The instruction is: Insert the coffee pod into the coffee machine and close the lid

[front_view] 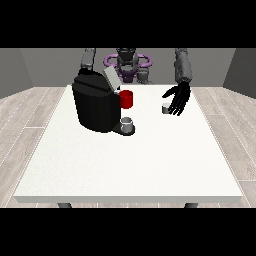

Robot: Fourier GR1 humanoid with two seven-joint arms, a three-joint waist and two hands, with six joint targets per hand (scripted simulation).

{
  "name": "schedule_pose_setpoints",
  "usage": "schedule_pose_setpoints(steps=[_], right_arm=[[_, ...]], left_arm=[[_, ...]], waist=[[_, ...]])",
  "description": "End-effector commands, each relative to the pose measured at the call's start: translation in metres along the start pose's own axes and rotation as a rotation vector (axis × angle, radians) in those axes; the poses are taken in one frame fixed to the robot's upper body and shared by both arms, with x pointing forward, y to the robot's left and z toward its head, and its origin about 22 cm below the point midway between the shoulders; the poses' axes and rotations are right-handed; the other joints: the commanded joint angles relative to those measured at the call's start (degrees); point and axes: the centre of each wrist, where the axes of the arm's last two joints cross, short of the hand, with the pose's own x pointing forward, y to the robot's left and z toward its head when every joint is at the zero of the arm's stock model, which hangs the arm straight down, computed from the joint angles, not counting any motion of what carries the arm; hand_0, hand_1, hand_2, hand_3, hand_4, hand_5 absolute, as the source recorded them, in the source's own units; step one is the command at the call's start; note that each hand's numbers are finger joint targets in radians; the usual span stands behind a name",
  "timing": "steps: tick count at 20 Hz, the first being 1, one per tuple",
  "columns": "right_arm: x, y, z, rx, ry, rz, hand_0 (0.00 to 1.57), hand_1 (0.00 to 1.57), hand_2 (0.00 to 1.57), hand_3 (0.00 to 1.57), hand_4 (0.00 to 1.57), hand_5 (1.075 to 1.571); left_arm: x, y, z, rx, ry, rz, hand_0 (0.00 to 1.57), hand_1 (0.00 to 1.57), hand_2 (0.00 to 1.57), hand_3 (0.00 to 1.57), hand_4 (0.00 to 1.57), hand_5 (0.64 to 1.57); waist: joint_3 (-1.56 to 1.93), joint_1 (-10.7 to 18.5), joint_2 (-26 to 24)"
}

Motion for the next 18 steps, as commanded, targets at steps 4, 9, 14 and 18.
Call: schedule_pose_setpoints(steps=[4, 9, 14, 18], right_arm=[[-0.007, 0.004, -0.018, -0.035, 0.022, 0.028, 0.0, 0.0, 0.0, 0.0, 0.0, 1.571], [0.0, -0.004, -0.024, 0.033, -0.02, -0.01, 0.0, 0.0, 0.0, 0.0, 0.0, 1.571], [-0.014, 0.001, -0.017, 0.027, 0.017, -0.013, 0.0, 0.0, 0.0, 0.0, 0.0, 1.571], [-0.03, 0.001, -0.003, 0.023, 0.077, -0.011, 0.0, 0.0, 0.0, 0.0, 0.0, 1.571]], left_arm=[[0.033, -0.016, -0.022, 0.039, -0.115, -0.18, 1.07, 1.07, 1.11, 0.91, 0.45, 1.571], [0.019, -0.008, -0.023, 0.012, -0.067, -0.331, 0.82, 0.82, 0.96, 0.8, 0.37, 1.571], [0.016, -0.01, -0.029, -0.078, 0.015, -0.397, 0.88, 0.88, 1.0, 0.82, 0.28, 1.571], [-0.001, -0.049, -0.018, -0.167, 0.02, -0.431, 0.73, 0.73, 0.96, 0.85, 0.39, 1.571]], waist=[[0.03, 2.2, 1.3], [0.03, 0.2, 2.8], [0.04, -0.7, 1.2], [0.02, 0.1, -1.6]])
